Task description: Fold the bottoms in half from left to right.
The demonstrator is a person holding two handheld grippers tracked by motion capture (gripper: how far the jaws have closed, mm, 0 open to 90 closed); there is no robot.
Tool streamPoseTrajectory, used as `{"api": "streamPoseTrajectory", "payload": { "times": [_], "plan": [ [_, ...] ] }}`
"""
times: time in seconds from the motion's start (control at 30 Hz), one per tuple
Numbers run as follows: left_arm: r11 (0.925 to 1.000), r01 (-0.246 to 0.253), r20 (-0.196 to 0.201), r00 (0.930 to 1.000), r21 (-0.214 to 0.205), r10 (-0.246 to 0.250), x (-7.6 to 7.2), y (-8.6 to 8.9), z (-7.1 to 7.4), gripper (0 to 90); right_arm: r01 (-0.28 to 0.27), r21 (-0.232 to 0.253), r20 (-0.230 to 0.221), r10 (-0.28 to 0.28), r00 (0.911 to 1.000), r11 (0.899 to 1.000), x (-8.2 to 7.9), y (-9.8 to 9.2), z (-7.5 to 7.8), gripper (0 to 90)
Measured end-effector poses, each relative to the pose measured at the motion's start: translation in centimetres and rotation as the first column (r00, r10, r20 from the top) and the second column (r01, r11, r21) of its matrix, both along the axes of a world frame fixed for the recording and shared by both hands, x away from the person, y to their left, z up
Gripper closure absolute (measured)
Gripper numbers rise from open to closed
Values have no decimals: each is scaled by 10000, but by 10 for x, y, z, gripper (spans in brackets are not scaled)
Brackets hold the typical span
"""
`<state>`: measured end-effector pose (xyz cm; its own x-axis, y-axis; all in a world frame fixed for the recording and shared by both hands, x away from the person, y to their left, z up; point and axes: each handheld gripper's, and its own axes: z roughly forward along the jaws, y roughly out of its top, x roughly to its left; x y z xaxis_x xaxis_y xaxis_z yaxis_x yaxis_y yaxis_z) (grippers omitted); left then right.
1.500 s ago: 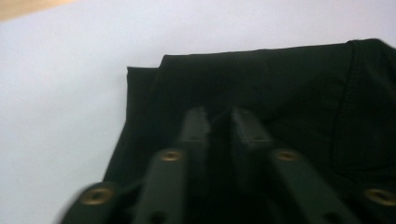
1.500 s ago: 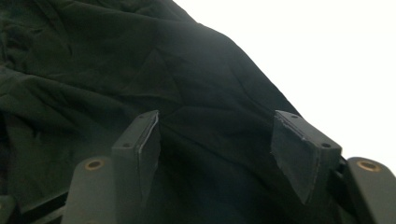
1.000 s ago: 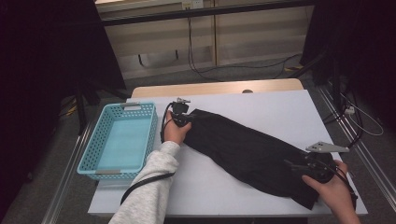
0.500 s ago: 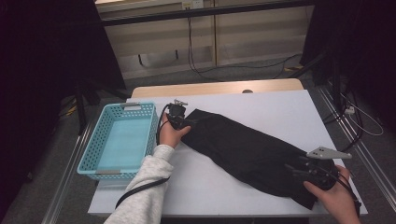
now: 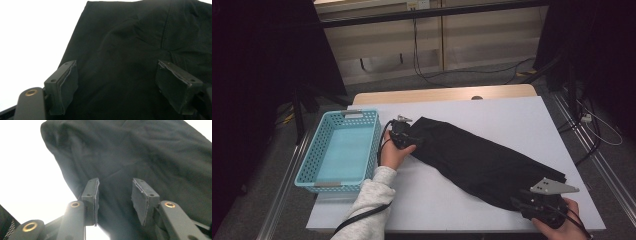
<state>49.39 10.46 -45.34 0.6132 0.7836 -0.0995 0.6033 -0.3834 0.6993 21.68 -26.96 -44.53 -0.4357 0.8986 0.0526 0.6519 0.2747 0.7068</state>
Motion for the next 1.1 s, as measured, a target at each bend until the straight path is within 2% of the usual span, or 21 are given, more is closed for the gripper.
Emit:
{"api": "streamPoseTrajectory", "payload": {
  "times": [0.07,0.1,0.17,0.2,0.3,0.37,0.43,0.5,0.57,0.6,0.63,0.7,0.83,0.97,1.03,1.1],
  "plan": [
    [10000,-70,47,10000,13,70,1,1,0,188,72,-193,-258,-77,9996,9998,-2,1,-6,634],
    [9999,-132,90,9999,36,131,1,1,1,188,48,-238,-92,-50,9999,9997,-2,1,-8,679],
    [9997,-231,132,9996,-21,232,3,4,2,188,7,-342,-113,-11,9999,9994,-3,-2,-6,836],
    [9995,-312,187,9993,16,312,4,5,3,186,-87,-237,-160,83,9998,9997,-3,-3,-5,874],
    [9983,-586,226,9980,-51,587,7,9,3,179,-511,-115,-401,506,9979,9986,-7,-4,-3,886],
    [9970,-755,226,9969,-187,759,9,11,3,170,-552,-69,-434,548,9975,9985,-9,-5,-2,884],
    [9960,-881,236,9958,-119,883,11,12,1,161,-565,-1,-429,564,9975,9984,-8,-6,-3,840],
    [9951,-978,142,9951,-144,980,14,14,-2,153,-335,82,-335,338,9989,9994,-6,-6,-4,639],
    [9933,-1142,137,9933,-166,1145,18,17,-3,149,-317,98,-214,319,9993,9994,-4,-6,-2,607],
    [9936,-1123,147,9935,-119,1125,19,20,-3,147,-208,141,-100,209,9997,9997,-3,-7,-1,552],
    [9923,-1225,188,9922,-199,1228,21,20,-4,147,-72,207,5,72,10000,9998,-2,-7,0,531],
    [9928,-1199,196,9926,-32,1199,23,23,-4,143,-12,307,175,7,9998,9995,0,-8,2,514],
    [9914,-1309,136,9913,-13,1309,26,24,-5,138,326,451,425,-346,9985,9985,4,-11,3,440],
    [9900,-1387,144,9903,252,1384,26,21,-9,144,515,631,678,-557,9961,9967,7,-12,3,408],
    [9907,-1296,291,9913,409,1284,25,19,-11,133,478,661,782,-529,9955,9967,8,-12,4,388],
    [9916,-1274,222,9917,236,1269,25,17,-11,133,540,699,837,-598,9947,9961,9,-12,4,379]
  ]
}}
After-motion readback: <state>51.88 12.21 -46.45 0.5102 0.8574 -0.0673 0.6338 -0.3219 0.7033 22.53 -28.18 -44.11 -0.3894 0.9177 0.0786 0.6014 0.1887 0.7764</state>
